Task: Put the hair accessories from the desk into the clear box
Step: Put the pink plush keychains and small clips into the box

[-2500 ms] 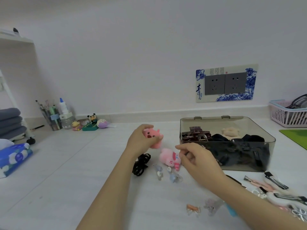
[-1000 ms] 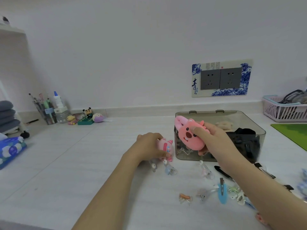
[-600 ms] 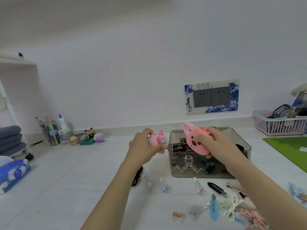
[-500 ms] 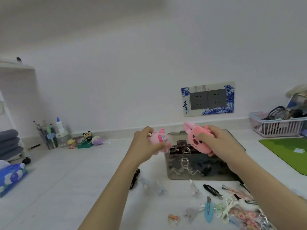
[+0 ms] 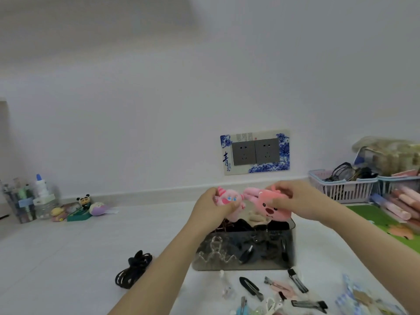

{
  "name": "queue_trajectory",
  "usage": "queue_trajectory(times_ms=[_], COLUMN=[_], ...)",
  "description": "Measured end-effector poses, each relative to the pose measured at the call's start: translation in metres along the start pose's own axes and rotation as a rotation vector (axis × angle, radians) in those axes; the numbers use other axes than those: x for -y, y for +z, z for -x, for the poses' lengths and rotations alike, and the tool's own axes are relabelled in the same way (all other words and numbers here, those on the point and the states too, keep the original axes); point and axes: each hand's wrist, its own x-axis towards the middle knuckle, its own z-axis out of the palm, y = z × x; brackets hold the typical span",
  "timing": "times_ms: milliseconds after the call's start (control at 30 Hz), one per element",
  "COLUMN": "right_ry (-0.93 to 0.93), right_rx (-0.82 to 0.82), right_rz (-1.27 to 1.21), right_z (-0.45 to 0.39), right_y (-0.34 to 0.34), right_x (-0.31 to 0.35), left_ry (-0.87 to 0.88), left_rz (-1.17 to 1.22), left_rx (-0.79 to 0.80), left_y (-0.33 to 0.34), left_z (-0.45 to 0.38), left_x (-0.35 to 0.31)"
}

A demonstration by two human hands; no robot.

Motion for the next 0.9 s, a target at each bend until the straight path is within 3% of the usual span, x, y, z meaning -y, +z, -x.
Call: queue_trajectory(times_ms=[300, 600, 900], right_ry=[-0.002, 0.066, 0.096], right_rx=[0.583, 0.619, 0.639], right_rz=[0.289, 0.564, 0.676], right_z=[-0.028, -0.048, -0.054], right_y=[-0.008, 0.004, 0.016], right_x=[0.004, 0.01, 0.008], left_ry=[-0.022, -0.067, -0.098], left_rz=[0.006, 0.035, -0.115], left_rx=[0.019, 0.135, 0.296], left_y=[-0.004, -0.001, 0.002], left_z=[-0.022, -0.023, -0.02], left_x=[0.004, 0.018, 0.024])
